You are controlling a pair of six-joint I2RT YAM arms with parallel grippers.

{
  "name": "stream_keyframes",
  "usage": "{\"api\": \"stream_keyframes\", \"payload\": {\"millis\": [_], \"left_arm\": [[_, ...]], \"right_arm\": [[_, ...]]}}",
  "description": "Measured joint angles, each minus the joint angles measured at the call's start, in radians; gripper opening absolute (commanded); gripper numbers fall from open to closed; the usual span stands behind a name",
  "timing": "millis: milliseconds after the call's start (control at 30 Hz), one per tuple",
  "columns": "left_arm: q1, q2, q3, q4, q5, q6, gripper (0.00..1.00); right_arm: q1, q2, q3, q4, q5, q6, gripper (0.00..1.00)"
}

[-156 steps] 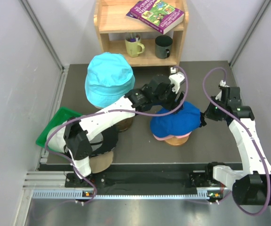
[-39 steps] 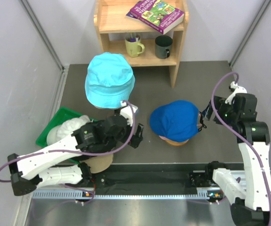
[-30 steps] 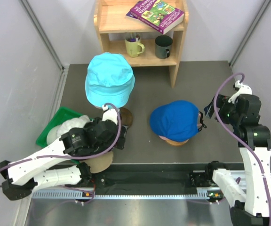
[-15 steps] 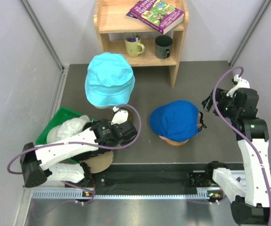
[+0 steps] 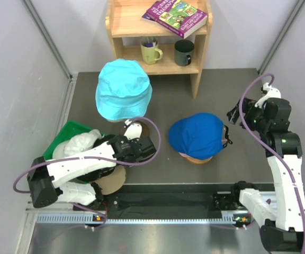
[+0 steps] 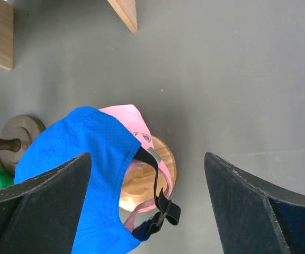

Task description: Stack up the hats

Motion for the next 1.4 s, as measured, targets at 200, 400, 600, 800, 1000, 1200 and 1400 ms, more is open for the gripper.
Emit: {"api": "stream_keyframes", "payload": {"millis": [200,400,600,800,1000,1200,1400], "left_arm": [[0.005,-0.055,0.05,-0.14,-0.073,-0.022,0.0],[0.005,-0.11,0.145,-0.212,-0.082,-0.101,0.0],[0.007,-0.174,0.243,-0.23,-0.11,-0.143,0.0],[0.008,-0.253,0.297,-0.238,-0.121,-0.121,0.0],[0.008,-0.323,0.307,-0.236,-0.104,-0.037,0.0],[0.008,-0.413,0.417,-0.24,-0.05,0.116,0.0],[0.008,-0.484,0.621,-0.233,-0.002,0.242,0.0]], "right_arm": [[0.0,0.003,0.0,0.012,-0.004,0.0,0.87],[0.0,0.012,0.0,0.025,-0.012,0.0,0.87],[0.0,0.023,0.0,0.043,-0.022,0.0,0.87],[0.0,0.031,0.001,0.053,-0.027,0.0,0.87],[0.0,0.032,0.001,0.057,-0.027,0.005,0.87],[0.0,0.032,0.001,0.057,-0.028,0.016,0.87],[0.0,0.033,0.001,0.057,-0.028,0.019,0.87]]}}
